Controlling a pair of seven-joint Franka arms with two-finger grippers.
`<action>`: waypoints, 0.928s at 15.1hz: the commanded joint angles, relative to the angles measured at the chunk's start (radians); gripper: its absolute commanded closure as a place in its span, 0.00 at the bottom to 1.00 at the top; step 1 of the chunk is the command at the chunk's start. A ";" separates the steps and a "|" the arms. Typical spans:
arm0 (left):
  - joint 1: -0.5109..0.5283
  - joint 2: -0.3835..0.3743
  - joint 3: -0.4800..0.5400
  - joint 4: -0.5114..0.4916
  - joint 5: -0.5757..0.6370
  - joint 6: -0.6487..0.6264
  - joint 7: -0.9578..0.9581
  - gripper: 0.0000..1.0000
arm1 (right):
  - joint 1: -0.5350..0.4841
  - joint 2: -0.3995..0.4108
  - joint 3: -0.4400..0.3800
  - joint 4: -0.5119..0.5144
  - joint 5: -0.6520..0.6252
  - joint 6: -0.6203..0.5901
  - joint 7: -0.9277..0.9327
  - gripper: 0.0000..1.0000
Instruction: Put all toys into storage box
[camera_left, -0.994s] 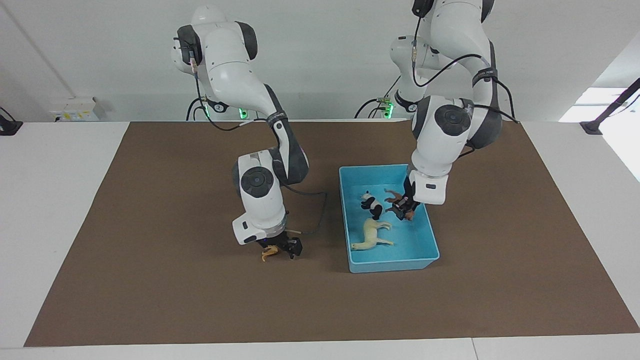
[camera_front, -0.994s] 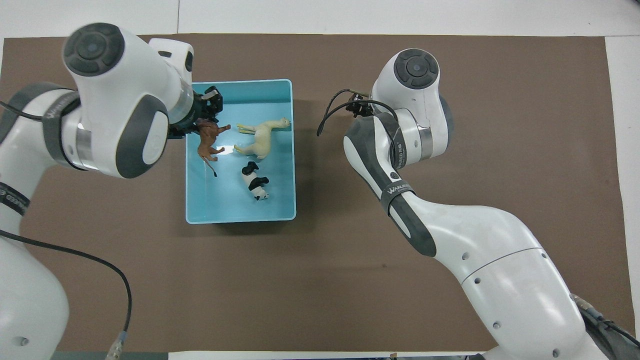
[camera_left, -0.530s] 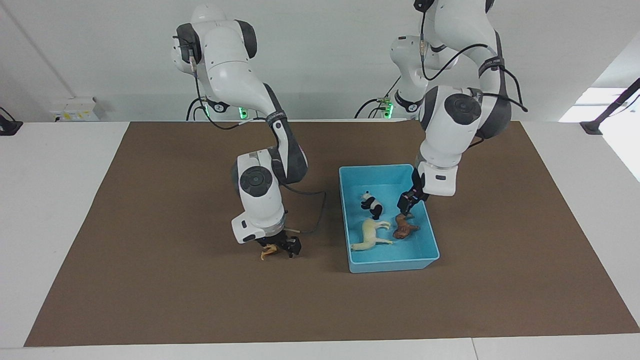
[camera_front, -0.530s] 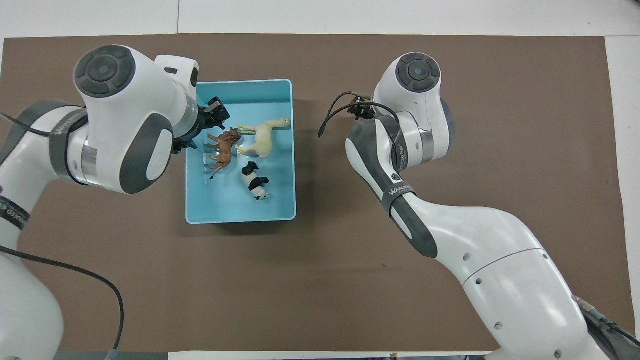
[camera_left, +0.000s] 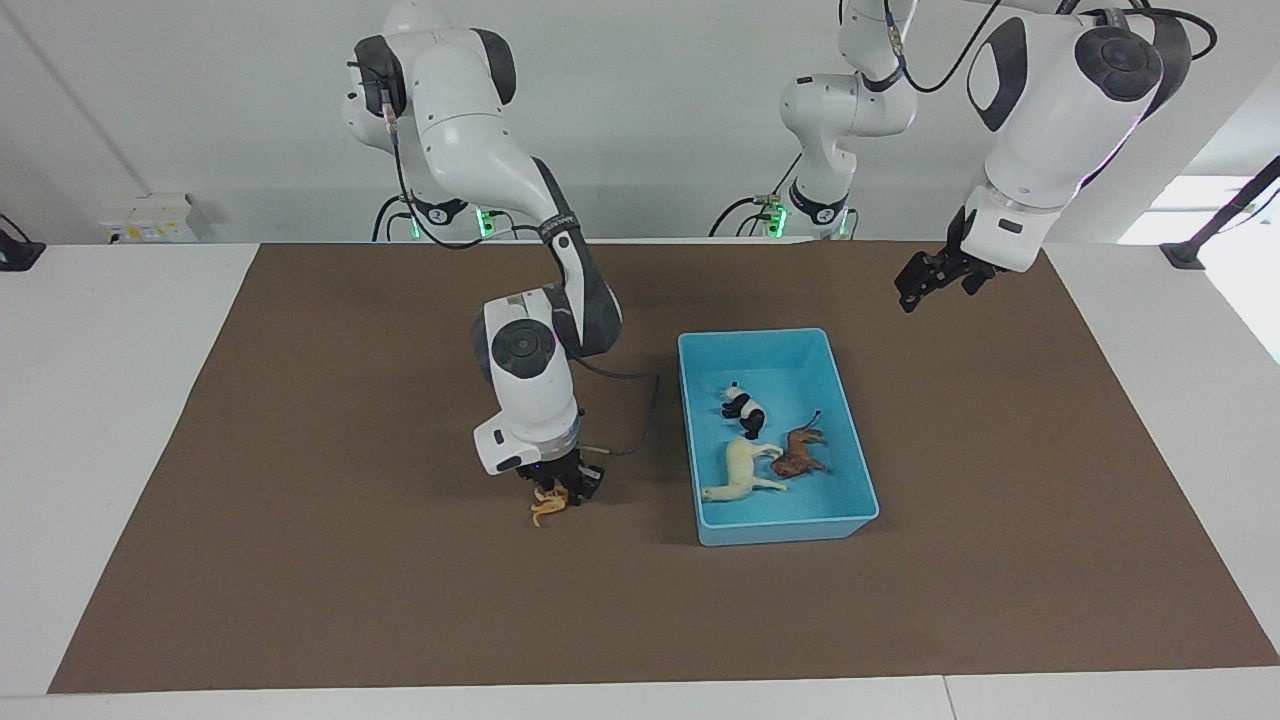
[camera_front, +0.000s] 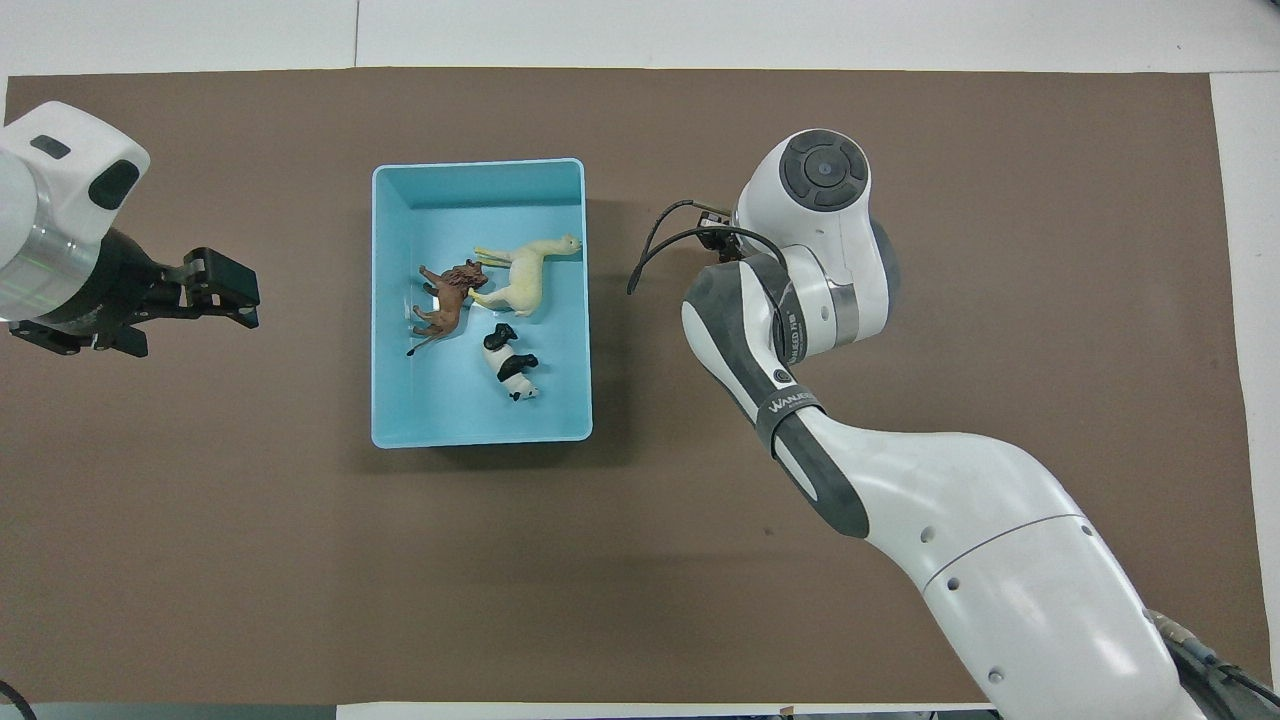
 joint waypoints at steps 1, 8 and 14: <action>0.013 -0.036 0.003 -0.053 -0.033 0.038 0.100 0.00 | -0.001 -0.010 -0.001 0.058 -0.012 -0.100 -0.023 1.00; 0.044 -0.004 -0.006 -0.018 -0.033 0.012 0.163 0.00 | 0.114 0.053 0.096 0.553 0.014 -0.353 0.183 1.00; 0.038 0.000 -0.006 -0.013 -0.034 -0.009 0.168 0.00 | 0.235 0.050 0.123 0.375 0.027 -0.036 0.186 1.00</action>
